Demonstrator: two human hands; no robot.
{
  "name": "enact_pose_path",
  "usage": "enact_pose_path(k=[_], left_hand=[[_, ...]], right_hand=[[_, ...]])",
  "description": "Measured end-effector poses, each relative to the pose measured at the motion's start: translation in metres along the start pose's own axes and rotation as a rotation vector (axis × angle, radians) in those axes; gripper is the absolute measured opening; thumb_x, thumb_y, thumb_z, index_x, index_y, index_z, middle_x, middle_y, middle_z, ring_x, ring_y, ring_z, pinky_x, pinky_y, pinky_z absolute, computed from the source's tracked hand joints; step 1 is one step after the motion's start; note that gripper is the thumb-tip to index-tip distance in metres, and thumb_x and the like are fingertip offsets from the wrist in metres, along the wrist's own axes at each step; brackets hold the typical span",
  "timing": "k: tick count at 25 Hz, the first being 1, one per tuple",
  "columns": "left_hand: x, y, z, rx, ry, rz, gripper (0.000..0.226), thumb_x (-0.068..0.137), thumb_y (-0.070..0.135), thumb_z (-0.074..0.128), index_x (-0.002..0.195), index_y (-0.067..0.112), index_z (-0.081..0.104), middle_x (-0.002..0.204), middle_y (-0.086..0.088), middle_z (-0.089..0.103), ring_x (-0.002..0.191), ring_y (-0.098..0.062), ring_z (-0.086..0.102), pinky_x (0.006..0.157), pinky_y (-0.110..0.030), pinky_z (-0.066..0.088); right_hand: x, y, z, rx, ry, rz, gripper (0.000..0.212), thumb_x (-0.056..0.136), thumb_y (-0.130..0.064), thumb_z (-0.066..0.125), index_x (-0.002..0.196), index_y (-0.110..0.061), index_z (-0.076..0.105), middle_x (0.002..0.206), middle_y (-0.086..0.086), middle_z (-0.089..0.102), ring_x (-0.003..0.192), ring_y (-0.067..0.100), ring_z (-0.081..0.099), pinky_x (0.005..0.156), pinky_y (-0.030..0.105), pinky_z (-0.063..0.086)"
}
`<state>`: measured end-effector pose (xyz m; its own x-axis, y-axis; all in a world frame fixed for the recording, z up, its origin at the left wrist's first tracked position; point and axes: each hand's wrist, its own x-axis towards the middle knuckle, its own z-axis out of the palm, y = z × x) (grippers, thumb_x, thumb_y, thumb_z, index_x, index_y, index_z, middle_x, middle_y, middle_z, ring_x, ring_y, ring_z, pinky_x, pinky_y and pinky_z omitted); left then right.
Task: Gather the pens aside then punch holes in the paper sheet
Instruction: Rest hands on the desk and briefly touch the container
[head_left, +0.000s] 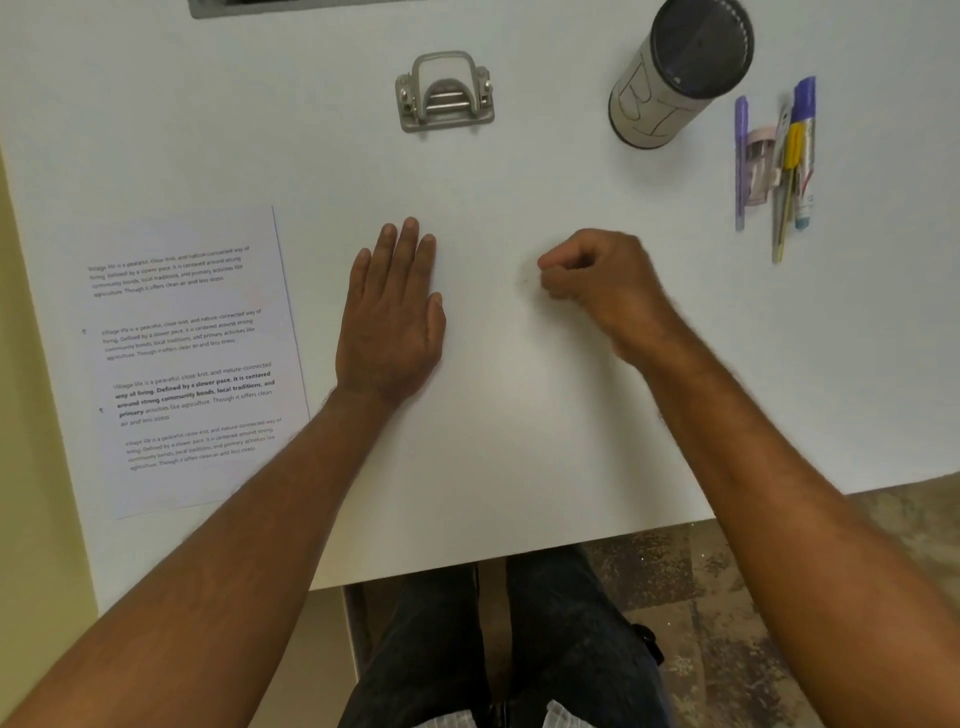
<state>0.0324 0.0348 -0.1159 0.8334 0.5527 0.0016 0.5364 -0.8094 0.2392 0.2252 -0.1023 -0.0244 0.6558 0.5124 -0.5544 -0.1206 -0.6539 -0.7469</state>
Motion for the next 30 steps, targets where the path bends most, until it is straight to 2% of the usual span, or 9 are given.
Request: enact_pose_path(k=[2,4,6,8,10,14,20,24,30], left_hand=[[0.000,0.000,0.001,0.001,0.005,0.001,0.061,0.106,0.027,0.035,0.164,0.010,0.025,0.173,-0.010,0.020,0.162,-0.028,0.016,0.132,-0.048,0.015],[-0.001,-0.001,0.003,0.005,0.009,0.003,0.061,0.107,0.028,0.034,0.164,0.010,0.024,0.174,-0.010,0.020,0.162,-0.028,0.015,0.132,-0.048,0.015],[-0.001,-0.001,0.004,0.005,0.009,0.004,0.061,0.107,0.028,0.033,0.164,0.010,0.024,0.174,-0.010,0.019,0.162,-0.028,0.015,0.132,-0.048,0.015],[-0.001,-0.001,0.004,-0.001,0.015,0.002,0.061,0.106,0.028,0.033,0.164,0.010,0.025,0.174,-0.010,0.020,0.162,-0.028,0.015,0.132,-0.048,0.015],[-0.001,0.000,0.003,-0.003,0.024,0.000,0.061,0.106,0.028,0.033,0.164,0.010,0.026,0.173,-0.010,0.021,0.162,-0.028,0.015,0.132,-0.048,0.015],[-0.001,-0.001,0.004,-0.007,0.024,0.002,0.061,0.106,0.028,0.032,0.163,0.009,0.027,0.173,-0.011,0.021,0.162,-0.028,0.016,0.132,-0.048,0.015],[0.000,-0.001,0.005,-0.002,0.020,-0.002,0.061,0.106,0.029,0.032,0.164,0.009,0.026,0.173,-0.010,0.021,0.162,-0.028,0.015,0.132,-0.048,0.014],[-0.001,-0.001,0.004,-0.005,0.015,-0.004,0.061,0.106,0.029,0.032,0.164,0.010,0.026,0.173,-0.010,0.020,0.162,-0.027,0.015,0.132,-0.048,0.014],[-0.001,0.000,0.003,-0.013,0.017,-0.005,0.061,0.106,0.028,0.034,0.164,0.010,0.027,0.173,-0.010,0.021,0.162,-0.028,0.016,0.132,-0.049,0.015]], right_hand=[[0.005,-0.020,-0.031,0.127,0.068,-0.049,0.024,0.085,0.008,0.072,0.081,-0.015,0.072,0.074,0.003,0.068,0.066,0.010,0.064,0.072,0.026,0.058],[0.014,-0.043,-0.063,0.130,0.200,-0.158,0.026,0.083,0.007,0.073,0.080,-0.019,0.072,0.069,-0.008,0.070,0.064,0.005,0.065,0.072,0.023,0.059],[0.028,-0.064,-0.089,0.008,0.378,-0.262,0.021,0.077,-0.002,0.072,0.079,-0.023,0.074,0.068,-0.015,0.072,0.067,0.001,0.066,0.072,0.019,0.059],[0.047,-0.078,-0.103,-0.235,0.489,-0.322,0.017,0.075,-0.012,0.067,0.085,-0.021,0.077,0.079,-0.015,0.073,0.073,-0.004,0.066,0.073,0.011,0.055],[0.066,-0.083,-0.109,-0.422,0.506,-0.343,0.022,0.081,-0.011,0.064,0.096,-0.017,0.079,0.093,-0.008,0.075,0.084,0.000,0.068,0.078,0.011,0.055],[0.088,-0.082,-0.111,-0.634,0.451,-0.390,0.029,0.092,-0.003,0.058,0.107,-0.016,0.080,0.112,0.003,0.077,0.103,0.014,0.071,0.095,0.024,0.057],[0.090,-0.086,-0.110,-0.713,0.542,-0.471,0.030,0.090,-0.002,0.051,0.104,-0.017,0.074,0.115,0.004,0.071,0.102,0.016,0.066,0.087,0.026,0.055],[0.083,-0.085,-0.107,-0.715,0.586,-0.523,0.027,0.096,-0.011,0.051,0.110,-0.019,0.073,0.120,0.003,0.067,0.102,0.009,0.063,0.078,0.007,0.042],[0.074,-0.079,-0.103,-0.687,0.583,-0.543,0.029,0.098,-0.011,0.050,0.115,-0.018,0.072,0.123,0.004,0.067,0.109,0.011,0.063,0.094,0.019,0.051]])
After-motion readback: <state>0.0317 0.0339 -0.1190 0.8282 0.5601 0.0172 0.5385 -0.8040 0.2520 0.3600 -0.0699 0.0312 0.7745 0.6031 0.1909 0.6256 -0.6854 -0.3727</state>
